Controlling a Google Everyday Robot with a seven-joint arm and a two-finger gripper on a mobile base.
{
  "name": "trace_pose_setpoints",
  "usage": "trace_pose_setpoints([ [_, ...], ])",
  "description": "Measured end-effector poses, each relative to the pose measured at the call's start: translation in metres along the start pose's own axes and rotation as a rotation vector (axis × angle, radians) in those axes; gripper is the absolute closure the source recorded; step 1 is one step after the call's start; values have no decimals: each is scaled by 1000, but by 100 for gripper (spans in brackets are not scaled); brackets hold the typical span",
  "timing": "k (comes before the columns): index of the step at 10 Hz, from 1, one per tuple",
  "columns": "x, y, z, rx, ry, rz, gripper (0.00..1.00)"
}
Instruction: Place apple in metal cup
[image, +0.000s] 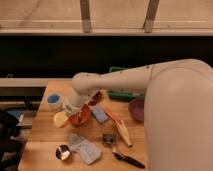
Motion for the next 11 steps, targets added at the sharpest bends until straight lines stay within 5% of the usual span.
trace_pose_setpoints([
  [2, 20, 17, -9, -20, 17, -5, 100],
  [5, 26, 46, -2, -129, 33, -106, 100],
  [11, 29, 49, 1, -146, 45, -111, 100],
])
